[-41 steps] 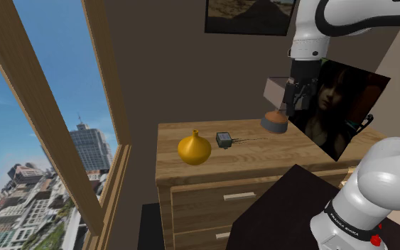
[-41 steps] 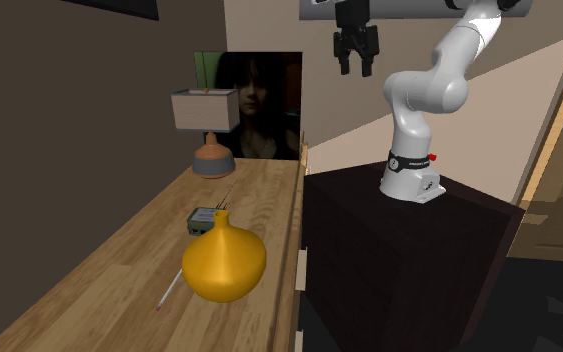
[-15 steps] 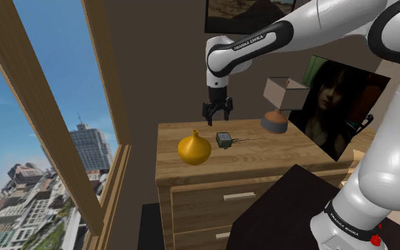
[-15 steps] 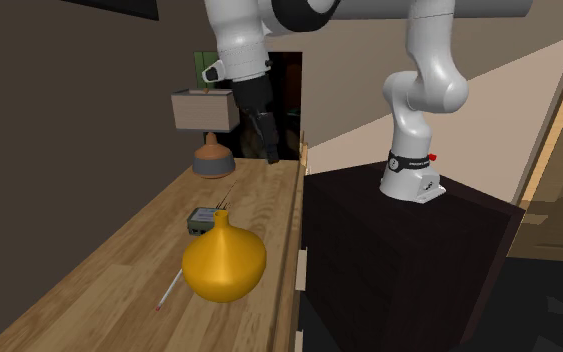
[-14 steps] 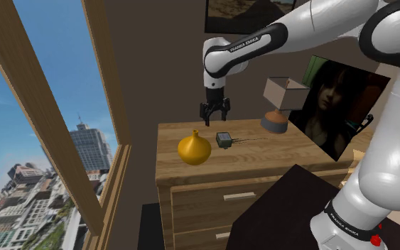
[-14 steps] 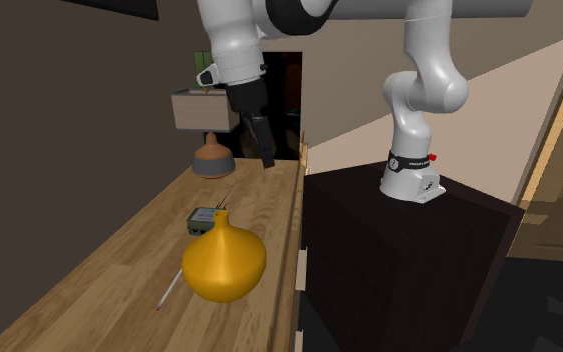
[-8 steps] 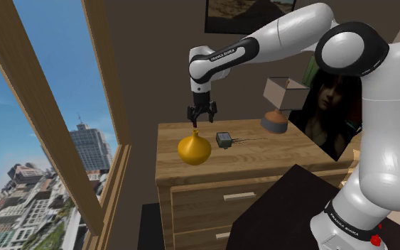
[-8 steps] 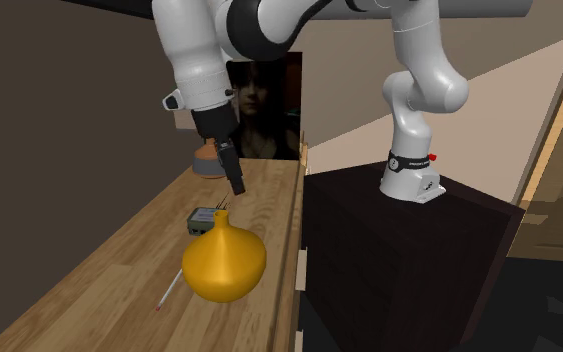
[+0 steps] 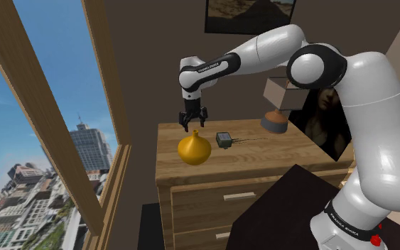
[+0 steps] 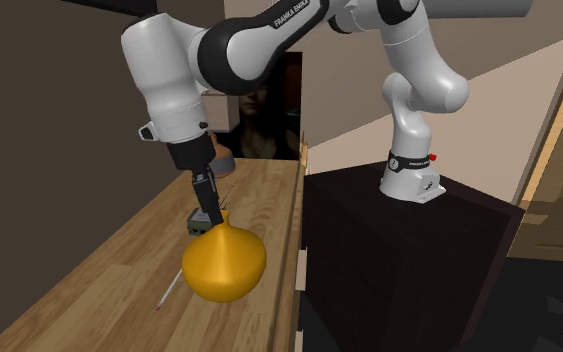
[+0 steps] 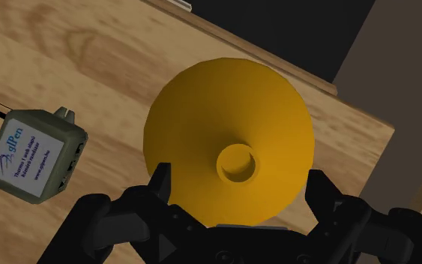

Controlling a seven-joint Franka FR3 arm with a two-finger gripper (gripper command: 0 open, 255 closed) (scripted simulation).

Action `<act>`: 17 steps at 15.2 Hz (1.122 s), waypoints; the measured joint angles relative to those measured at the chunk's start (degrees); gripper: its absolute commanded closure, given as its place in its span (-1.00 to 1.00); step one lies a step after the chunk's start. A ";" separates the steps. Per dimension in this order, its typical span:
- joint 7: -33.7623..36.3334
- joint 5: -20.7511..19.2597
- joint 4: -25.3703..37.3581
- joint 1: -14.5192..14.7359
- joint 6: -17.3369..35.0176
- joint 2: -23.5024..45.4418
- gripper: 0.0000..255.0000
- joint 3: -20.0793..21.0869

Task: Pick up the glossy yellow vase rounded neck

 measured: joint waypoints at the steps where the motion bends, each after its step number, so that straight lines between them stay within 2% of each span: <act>1: -0.06 -0.04 0.18 -0.01 0.36 0.53 -1.00 -0.04; 4: -0.11 -0.11 -0.46 0.02 2.07 1.64 -1.00 -0.10; 5: -0.12 -0.11 -0.62 0.02 2.32 1.71 1.00 -0.10; 17: -0.15 -0.10 -0.51 -0.03 1.85 1.38 1.00 -0.09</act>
